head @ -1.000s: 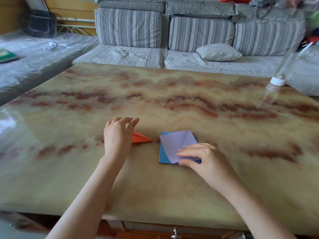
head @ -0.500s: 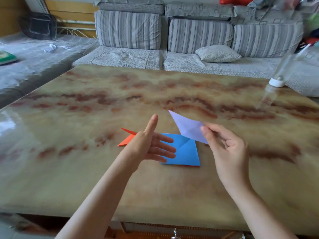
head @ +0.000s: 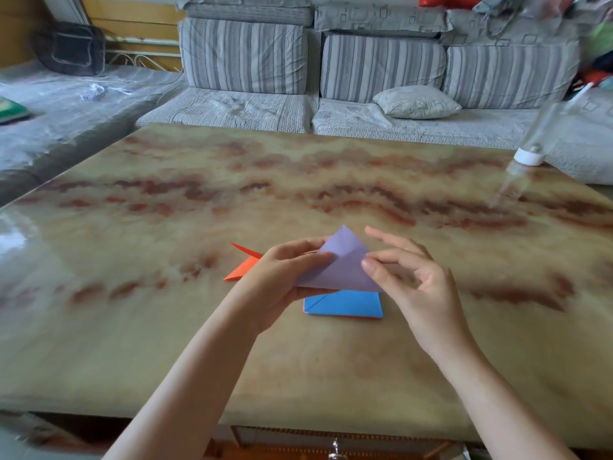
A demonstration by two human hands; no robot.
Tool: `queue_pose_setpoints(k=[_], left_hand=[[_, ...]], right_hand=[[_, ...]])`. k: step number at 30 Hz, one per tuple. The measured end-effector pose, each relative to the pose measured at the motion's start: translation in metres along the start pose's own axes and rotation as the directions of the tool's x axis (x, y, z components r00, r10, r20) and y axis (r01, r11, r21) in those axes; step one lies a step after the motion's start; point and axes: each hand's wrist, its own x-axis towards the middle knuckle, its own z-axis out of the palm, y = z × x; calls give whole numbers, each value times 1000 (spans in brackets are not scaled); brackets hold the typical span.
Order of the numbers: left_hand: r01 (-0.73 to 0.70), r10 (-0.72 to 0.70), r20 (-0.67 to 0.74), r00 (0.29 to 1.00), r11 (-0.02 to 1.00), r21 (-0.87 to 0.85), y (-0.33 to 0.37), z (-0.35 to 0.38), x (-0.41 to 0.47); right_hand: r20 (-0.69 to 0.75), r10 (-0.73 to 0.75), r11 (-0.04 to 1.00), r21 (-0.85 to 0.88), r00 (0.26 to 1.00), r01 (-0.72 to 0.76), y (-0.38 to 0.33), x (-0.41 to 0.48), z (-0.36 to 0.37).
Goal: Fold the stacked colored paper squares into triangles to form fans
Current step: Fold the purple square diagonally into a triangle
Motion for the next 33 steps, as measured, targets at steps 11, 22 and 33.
queue_pose_setpoints(k=[11, 22, 33], left_hand=[[-41, 33, 67, 997, 992, 123, 3, 13, -7], [-81, 84, -18, 996, 988, 131, -2, 17, -7], [-74, 89, -43, 995, 958, 276, -1, 18, -7]], right_hand=[[-123, 59, 997, 64, 991, -52, -3, 4, 5], [-186, 86, 991, 116, 979, -65, -10, 1, 6], [-145, 90, 989, 128, 985, -72, -15, 0, 4]])
